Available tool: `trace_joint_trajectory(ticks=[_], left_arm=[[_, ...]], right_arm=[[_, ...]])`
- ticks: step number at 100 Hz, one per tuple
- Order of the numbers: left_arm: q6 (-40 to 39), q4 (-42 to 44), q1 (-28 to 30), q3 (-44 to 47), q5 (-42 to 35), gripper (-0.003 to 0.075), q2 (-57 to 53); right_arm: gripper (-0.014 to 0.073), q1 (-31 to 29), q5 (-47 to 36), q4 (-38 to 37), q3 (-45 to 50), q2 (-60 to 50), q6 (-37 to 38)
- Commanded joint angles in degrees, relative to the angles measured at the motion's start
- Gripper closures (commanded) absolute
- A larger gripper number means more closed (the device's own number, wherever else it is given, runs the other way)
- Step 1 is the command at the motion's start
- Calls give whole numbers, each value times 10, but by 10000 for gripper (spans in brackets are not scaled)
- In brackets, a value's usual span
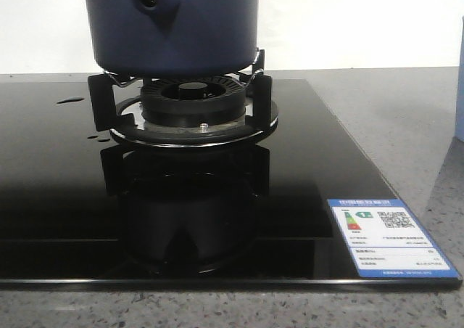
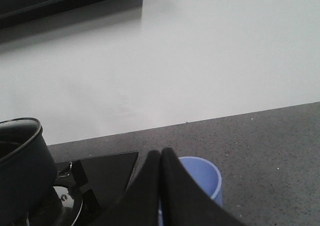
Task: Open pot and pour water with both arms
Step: 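Lower the glass lid onto the saucepan with the left gripper and release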
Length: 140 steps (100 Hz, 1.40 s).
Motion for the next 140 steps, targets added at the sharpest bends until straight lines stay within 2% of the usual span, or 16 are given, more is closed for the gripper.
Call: trace_joint_trajectory(ticks=[1,12,49,84,91,98,103,114,132,140], left_arm=[[-1,-55,-4,-16,19,136,-22],[-1,-101,-4,-19,41,136,-22],[-2,-101,-4,-42,84,151,-26],[-8,-100,31,-42,85,263,-75],[-23,-96,44,-42,85,300,-90],[-38,-74,57,-42,87,375,-110],[-41,-42,66,-42,99,467,-128],[-67,60,82,-42,139,741,-168],[-148,221,94,-11,189,739,-252],[-184,244,94,25,182,739,-296]], right_arm=[[664,-3,-43,2,-21,4,-1],[664,-3,-42,2,-21,4,-1],[664,-3,-23,2,-21,4,-1],[664,-3,-13,2,-21,4,-1],[664,-3,-13,2,-21,4,-1],[664,-3,-13,2,-21,4,-1],[664,-3,-11,2,-21,4,-1],[664,-3,2,2,-21,4,-1],[667,-3,51,2,-21,4,-1],[668,-3,60,2,-21,4,-3]])
